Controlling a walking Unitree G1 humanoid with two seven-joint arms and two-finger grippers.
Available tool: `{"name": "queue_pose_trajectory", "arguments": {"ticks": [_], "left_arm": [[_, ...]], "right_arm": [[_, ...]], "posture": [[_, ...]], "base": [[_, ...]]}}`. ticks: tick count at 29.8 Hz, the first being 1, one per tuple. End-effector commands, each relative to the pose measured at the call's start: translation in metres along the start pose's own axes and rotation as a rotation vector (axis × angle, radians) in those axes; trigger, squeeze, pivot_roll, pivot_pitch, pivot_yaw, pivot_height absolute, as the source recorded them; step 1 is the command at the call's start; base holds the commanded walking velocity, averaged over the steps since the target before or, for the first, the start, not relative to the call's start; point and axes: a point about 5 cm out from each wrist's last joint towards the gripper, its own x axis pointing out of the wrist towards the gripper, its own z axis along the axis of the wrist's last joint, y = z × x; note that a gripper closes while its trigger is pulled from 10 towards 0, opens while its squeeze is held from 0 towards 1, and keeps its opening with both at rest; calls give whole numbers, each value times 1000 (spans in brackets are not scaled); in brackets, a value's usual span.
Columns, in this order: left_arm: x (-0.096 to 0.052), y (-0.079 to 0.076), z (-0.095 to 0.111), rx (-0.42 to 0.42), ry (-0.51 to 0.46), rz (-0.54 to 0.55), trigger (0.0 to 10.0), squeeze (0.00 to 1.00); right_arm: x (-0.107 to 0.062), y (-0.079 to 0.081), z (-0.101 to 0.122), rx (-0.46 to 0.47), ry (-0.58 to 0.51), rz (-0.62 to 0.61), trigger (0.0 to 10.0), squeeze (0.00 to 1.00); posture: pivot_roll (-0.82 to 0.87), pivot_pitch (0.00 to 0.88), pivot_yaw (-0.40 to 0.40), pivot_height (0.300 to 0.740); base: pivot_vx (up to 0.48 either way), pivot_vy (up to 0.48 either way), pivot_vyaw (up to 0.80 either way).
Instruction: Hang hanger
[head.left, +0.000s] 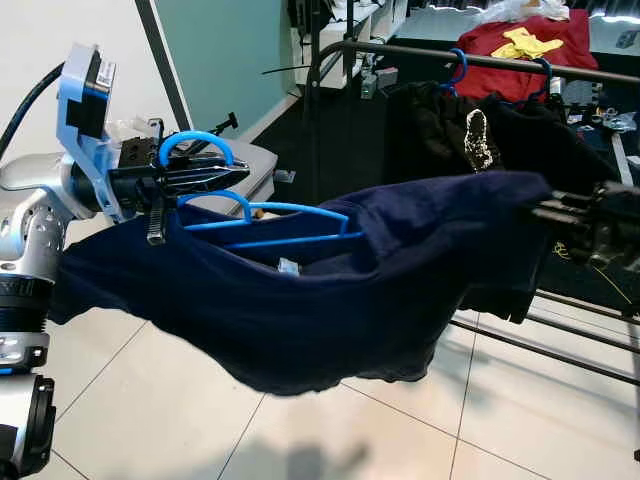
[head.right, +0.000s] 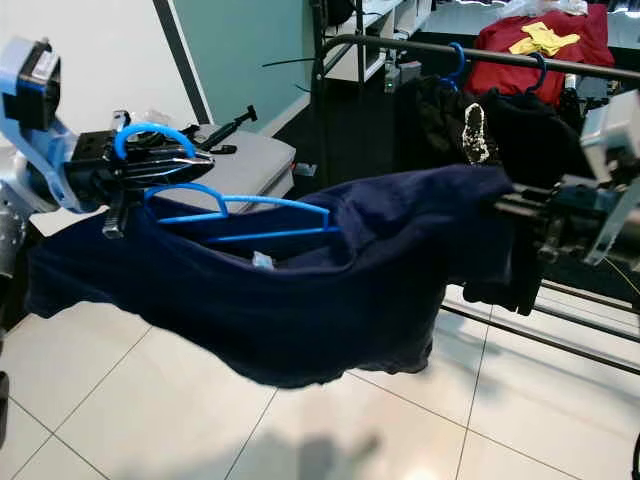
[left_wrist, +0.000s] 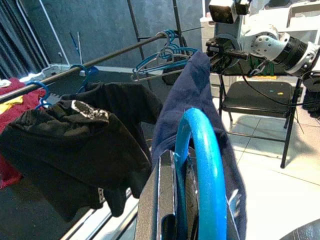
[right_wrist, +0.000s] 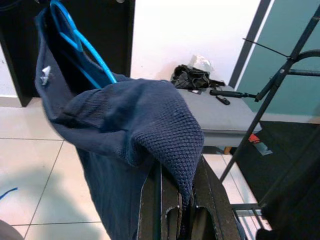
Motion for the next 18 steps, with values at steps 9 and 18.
{"name": "queue_pose_trajectory", "arguments": {"ticks": [9, 18], "left_arm": [[-19, 7, 38, 20, -228, 37, 78, 0], [-31, 9, 67, -43, -595, -11, 1059, 0]], "right_arm": [[2, -1, -31, 31, 144, -70, 0, 0], [31, 19, -66, 113, 195, -59, 0, 0]], "posture": [[-58, 89, 83, 740], [-57, 87, 81, 740]], "base": [[0, 0, 0], [0, 0, 0]]}}
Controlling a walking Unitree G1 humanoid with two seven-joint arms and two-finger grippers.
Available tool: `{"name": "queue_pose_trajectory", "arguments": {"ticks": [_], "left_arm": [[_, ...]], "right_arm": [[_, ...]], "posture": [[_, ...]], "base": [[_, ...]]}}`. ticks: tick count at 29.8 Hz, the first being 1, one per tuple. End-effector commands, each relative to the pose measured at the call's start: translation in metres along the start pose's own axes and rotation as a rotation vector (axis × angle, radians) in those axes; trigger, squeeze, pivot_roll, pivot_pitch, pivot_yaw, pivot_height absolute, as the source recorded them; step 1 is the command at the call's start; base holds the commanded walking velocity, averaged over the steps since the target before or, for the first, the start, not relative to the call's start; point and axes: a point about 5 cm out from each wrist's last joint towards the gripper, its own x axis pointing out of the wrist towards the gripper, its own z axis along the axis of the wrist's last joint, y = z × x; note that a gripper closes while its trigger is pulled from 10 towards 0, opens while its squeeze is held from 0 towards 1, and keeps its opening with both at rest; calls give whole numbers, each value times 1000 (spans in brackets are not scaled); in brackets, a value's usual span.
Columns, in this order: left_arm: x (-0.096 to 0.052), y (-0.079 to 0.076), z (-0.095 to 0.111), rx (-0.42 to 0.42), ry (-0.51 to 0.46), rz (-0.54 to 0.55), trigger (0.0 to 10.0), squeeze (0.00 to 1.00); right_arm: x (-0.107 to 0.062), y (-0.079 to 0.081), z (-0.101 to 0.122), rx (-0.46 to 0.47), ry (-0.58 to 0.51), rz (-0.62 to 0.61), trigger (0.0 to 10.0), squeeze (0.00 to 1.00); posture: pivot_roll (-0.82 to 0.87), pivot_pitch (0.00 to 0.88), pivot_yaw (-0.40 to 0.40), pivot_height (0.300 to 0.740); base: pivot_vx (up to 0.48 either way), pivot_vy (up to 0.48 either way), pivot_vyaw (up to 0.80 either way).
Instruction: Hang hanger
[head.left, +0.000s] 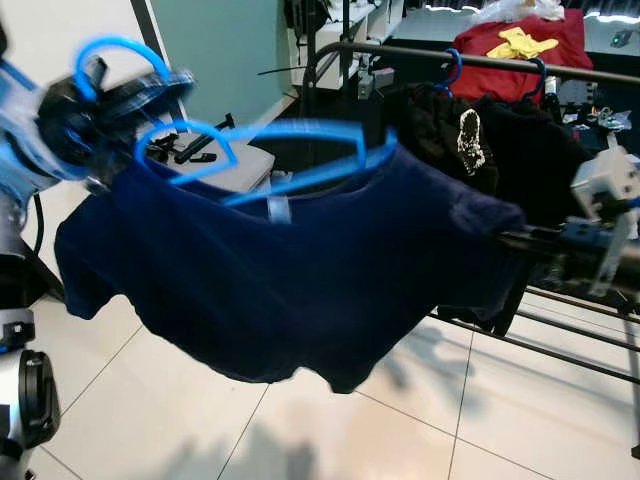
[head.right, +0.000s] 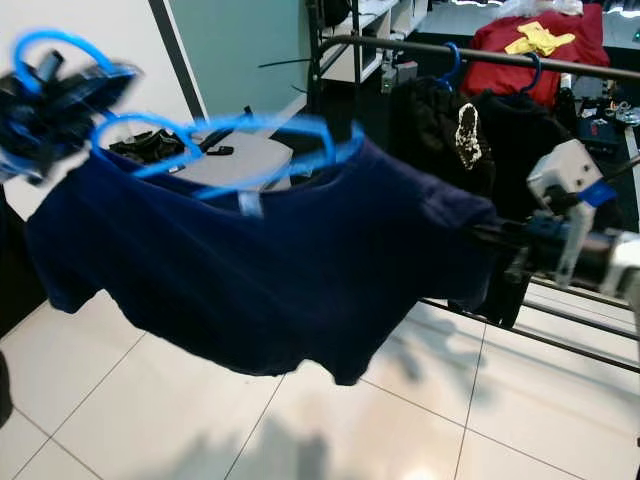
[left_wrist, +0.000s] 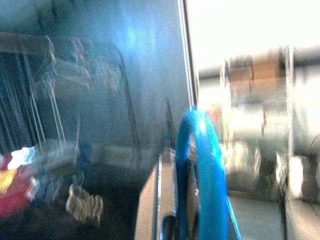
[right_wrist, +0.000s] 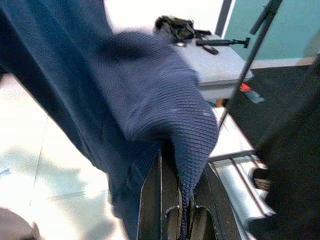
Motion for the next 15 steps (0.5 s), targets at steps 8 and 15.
{"name": "queue_pose_trajectory", "arguments": {"ticks": [8, 15], "left_arm": [[4, -3, -10, -72, -71, -60, 196, 0], [15, -9, -58, -207, -88, -3, 980, 0]], "right_arm": [[21, 9, 3, 4, -73, -10, 0, 0], [21, 2, 16, -5, -165, -67, 0, 0]], "posture": [[-62, 88, 84, 740], [-66, 87, 82, 740]], "base": [[0, 0, 0], [0, 0, 0]]}}
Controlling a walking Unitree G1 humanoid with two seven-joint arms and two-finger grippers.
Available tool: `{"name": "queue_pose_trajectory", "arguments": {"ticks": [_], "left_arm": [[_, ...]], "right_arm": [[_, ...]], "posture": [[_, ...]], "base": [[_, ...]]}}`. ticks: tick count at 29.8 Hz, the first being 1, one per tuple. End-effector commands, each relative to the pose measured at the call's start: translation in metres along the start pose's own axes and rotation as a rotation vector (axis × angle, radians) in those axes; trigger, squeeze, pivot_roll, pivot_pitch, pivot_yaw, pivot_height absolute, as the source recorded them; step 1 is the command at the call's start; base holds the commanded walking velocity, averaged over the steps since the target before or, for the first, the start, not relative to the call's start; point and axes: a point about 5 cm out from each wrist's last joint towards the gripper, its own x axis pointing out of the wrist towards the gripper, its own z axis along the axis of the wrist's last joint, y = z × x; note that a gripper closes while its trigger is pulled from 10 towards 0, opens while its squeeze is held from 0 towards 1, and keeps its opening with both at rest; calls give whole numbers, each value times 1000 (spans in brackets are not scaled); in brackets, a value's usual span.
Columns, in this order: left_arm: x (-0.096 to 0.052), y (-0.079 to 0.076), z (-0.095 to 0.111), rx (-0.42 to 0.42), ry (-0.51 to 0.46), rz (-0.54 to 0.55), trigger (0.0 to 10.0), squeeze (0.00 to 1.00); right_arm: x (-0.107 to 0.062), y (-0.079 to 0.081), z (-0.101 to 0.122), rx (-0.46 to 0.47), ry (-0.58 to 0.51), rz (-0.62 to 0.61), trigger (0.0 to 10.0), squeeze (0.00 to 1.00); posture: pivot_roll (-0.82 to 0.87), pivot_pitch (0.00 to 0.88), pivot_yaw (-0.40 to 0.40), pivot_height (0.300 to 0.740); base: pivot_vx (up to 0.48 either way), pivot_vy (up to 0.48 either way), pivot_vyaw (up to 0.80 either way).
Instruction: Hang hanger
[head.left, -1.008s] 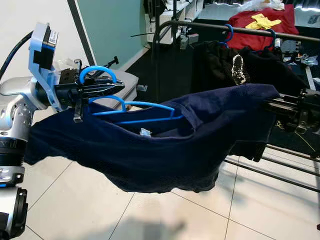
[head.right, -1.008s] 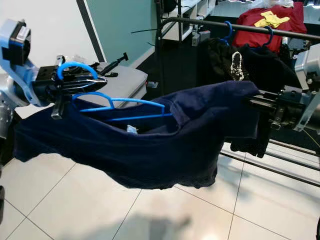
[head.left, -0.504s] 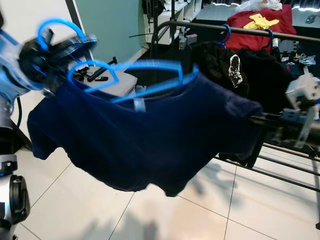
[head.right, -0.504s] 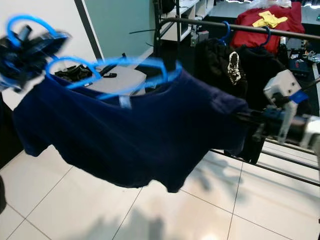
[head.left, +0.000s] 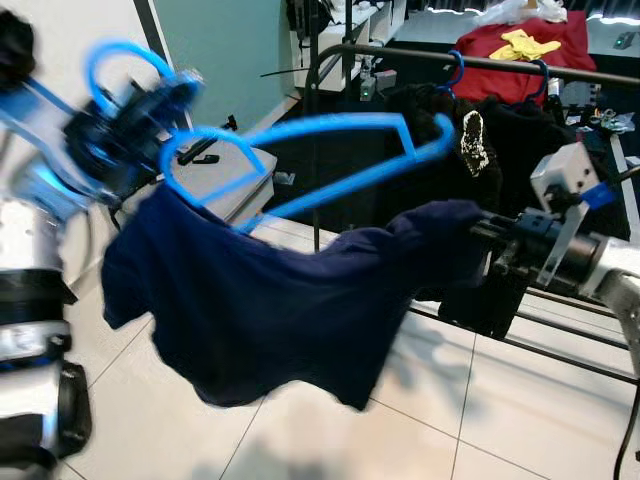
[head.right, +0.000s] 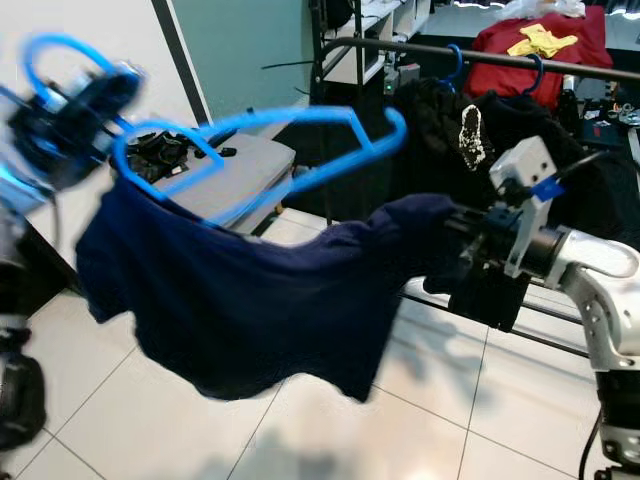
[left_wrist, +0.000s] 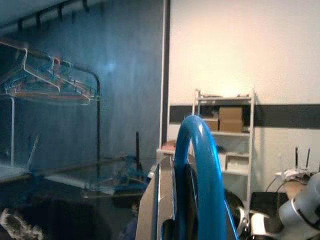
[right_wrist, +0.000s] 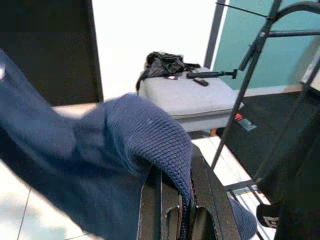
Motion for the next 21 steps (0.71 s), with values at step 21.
{"name": "queue_pose_trajectory", "arguments": {"ticks": [21], "left_arm": [[49, 30, -89, -305, -581, 621, 4314, 0]], "right_arm": [[61, 60, -26, 160, -122, 76, 0, 0]], "posture": [[-70, 89, 92, 740]], "base": [[0, 0, 0]]}}
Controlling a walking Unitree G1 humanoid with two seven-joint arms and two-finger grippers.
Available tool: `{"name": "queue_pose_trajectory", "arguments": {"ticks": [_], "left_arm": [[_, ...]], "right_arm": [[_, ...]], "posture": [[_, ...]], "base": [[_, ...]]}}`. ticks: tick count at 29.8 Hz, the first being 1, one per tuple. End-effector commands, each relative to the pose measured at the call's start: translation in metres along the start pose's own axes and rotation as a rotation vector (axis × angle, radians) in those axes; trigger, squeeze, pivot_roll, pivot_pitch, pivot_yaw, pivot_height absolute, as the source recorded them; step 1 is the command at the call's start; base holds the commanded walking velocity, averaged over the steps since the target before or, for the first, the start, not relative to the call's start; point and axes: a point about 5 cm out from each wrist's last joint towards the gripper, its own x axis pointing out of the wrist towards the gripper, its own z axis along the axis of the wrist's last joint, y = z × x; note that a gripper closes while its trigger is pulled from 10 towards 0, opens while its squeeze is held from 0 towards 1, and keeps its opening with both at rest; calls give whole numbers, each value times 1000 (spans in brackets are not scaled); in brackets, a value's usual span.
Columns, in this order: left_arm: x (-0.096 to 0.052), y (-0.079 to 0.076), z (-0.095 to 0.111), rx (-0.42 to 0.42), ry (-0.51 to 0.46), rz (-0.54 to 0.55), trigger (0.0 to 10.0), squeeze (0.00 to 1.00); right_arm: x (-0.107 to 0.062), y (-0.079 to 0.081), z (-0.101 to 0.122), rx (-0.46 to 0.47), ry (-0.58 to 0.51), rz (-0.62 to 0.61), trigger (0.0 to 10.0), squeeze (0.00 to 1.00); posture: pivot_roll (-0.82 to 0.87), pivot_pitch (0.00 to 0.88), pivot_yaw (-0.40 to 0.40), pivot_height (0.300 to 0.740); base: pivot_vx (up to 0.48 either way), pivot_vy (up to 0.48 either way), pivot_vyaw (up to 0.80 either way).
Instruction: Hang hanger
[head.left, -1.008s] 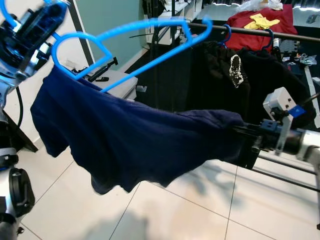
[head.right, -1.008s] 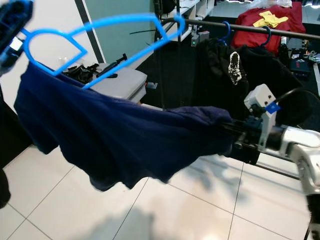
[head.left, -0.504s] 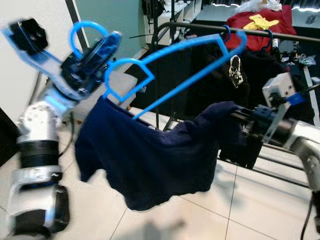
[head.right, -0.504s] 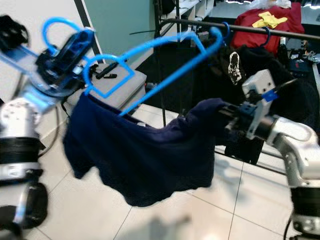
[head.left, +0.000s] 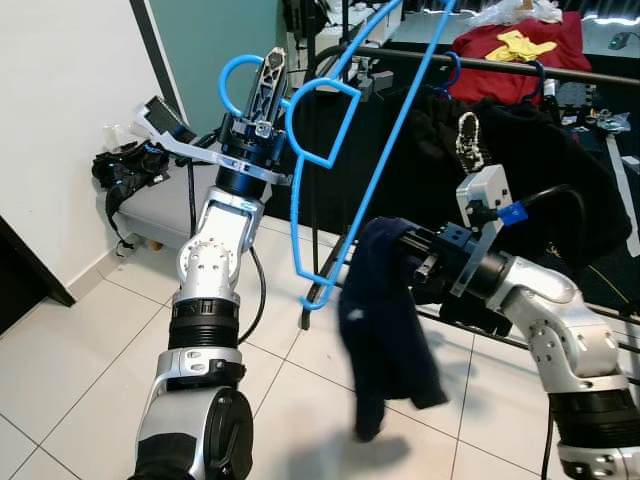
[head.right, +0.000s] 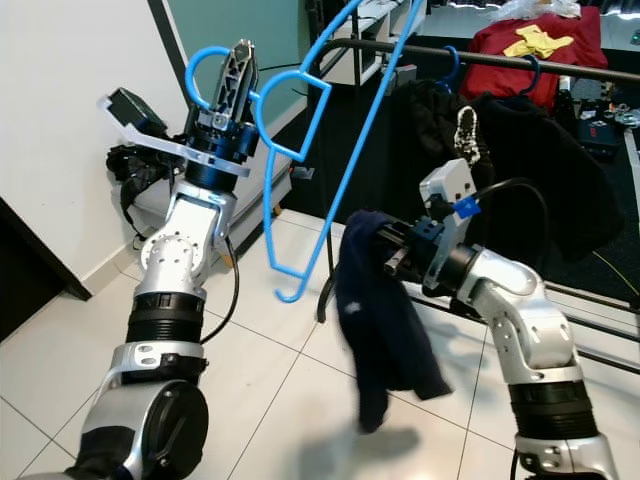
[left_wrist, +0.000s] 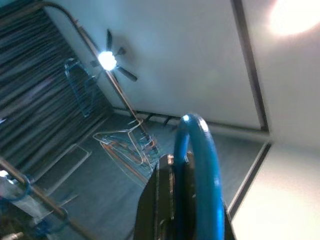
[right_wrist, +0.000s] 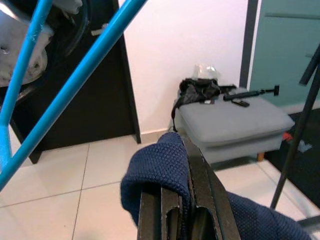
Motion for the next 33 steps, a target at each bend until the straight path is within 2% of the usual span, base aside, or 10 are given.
{"name": "queue_pose_trajectory", "arguments": {"ticks": [1, 2, 5, 6, 9, 10, 15, 18, 26, 33], "left_arm": [[-6, 3, 2, 36, -4, 22, 4314, 0], [-12, 11, 7, 226, 99, 73, 10000, 0], [-24, 24, 10, 414, 222, 160, 10000, 0], [-46, 41, 15, 579, 358, 278, 10000, 0], [-46, 41, 15, 579, 358, 278, 10000, 0], [-75, 59, 22, 701, 470, 450, 10000, 0], [-200, 78, 54, 944, 687, 1049, 10000, 0], [-228, 67, 53, 945, 715, 1114, 10000, 0], [-265, 26, 36, 990, 633, 1085, 10000, 0], [-251, 24, 28, 987, 473, 1141, 10000, 0]], "right_arm": [[1, 3, -2, -12, 1, -1, 0, 0], [-4, -8, -7, -5, 18, -101, 0, 0], [-10, -17, -13, 0, 27, -198, 0, 0], [-17, -23, -21, 27, 24, -291, 4745, 0], [-17, -23, -21, 27, 24, -291, 4745, 0], [-24, -24, -34, 44, 48, -368, 10000, 0], [-53, -19, -66, 127, 37, -601, 10000, 0], [-54, -9, -70, 131, 38, -611, 10000, 0], [-59, 59, -89, 197, 65, -546, 10000, 0], [-41, 55, -81, 170, 9, -573, 10000, 0]], "posture": [[-70, 89, 92, 740], [-68, 90, 90, 740], [-64, 97, 83, 740], [-56, 104, 81, 740], [-56, 104, 81, 740], [-52, 110, 80, 740], [-18, 128, 67, 740], [-19, 134, 59, 740], [-2, 145, -14, 740], [23, 124, -80, 740]], "base": [[0, 0, 0], [0, 0, 0], [0, 0, 0], [0, 0, 0], [0, 0, 0], [0, 0, 0], [0, 0, 599], [0, 0, 785], [0, 0, 784], [0, 0, 786]]}}
